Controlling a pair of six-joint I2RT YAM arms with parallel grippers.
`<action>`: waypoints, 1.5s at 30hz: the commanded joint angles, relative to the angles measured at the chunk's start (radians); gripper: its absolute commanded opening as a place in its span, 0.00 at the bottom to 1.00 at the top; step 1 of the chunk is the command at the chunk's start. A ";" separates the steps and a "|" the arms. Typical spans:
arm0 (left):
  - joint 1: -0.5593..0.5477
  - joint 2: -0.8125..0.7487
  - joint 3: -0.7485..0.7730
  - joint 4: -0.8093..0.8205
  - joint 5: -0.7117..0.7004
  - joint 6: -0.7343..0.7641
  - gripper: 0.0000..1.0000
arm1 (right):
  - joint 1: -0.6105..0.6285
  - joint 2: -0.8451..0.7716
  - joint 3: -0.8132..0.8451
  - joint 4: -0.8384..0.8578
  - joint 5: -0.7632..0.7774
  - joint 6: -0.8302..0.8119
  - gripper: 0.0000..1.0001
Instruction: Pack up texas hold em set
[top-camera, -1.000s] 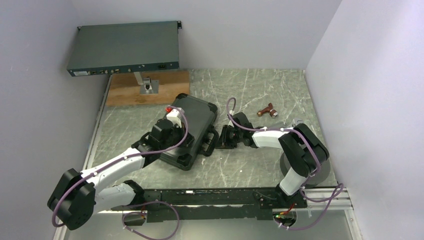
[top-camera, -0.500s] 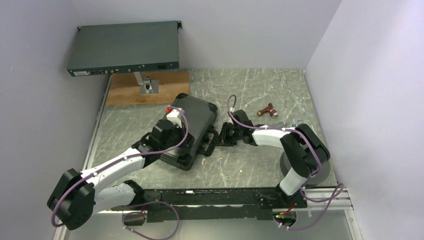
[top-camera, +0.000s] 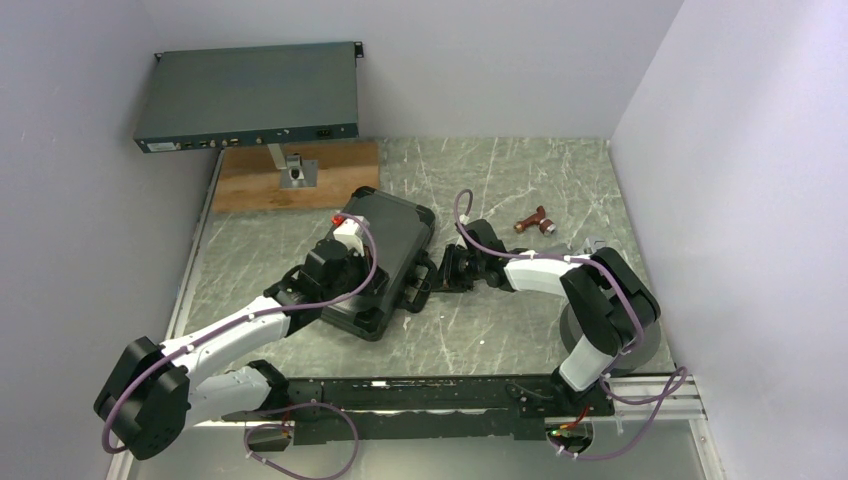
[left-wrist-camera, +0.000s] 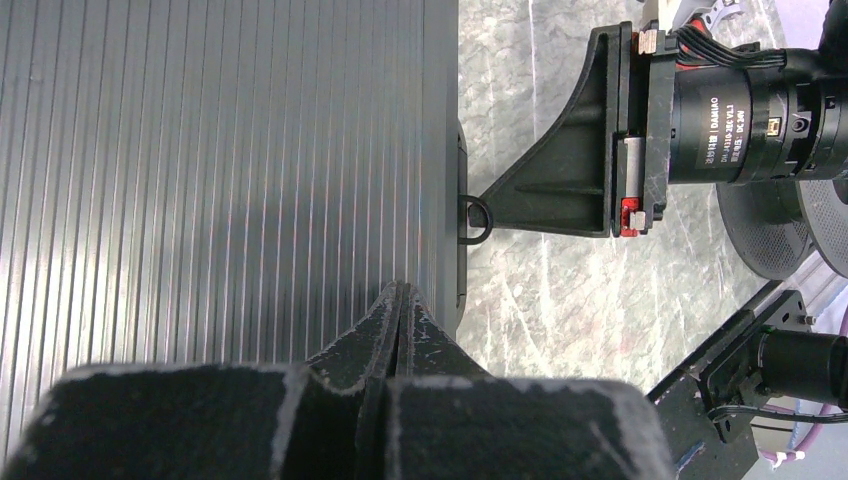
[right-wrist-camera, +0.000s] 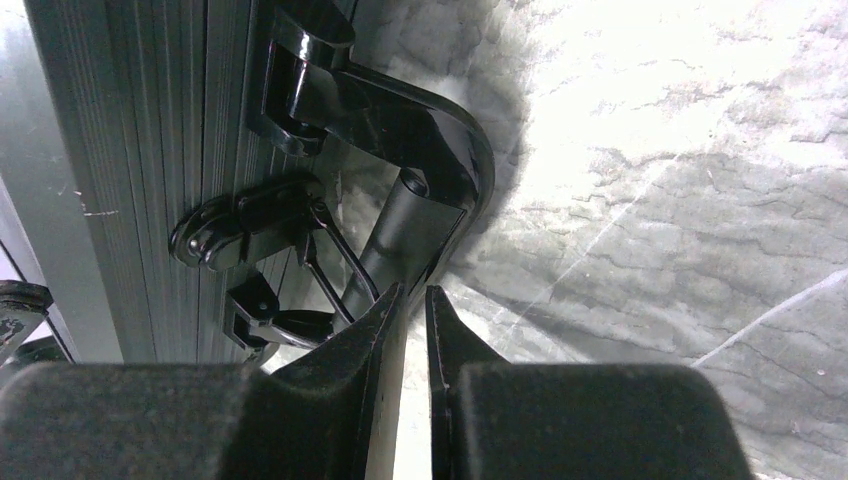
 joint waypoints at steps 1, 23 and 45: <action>-0.029 0.046 -0.055 -0.192 0.038 -0.015 0.00 | -0.002 -0.025 0.029 0.032 -0.028 0.012 0.15; -0.045 0.070 -0.052 -0.192 0.026 -0.016 0.00 | 0.013 -0.014 0.093 0.018 -0.058 0.019 0.15; -0.052 0.077 -0.059 -0.180 0.020 -0.024 0.00 | 0.029 0.010 0.142 0.029 -0.064 0.041 0.15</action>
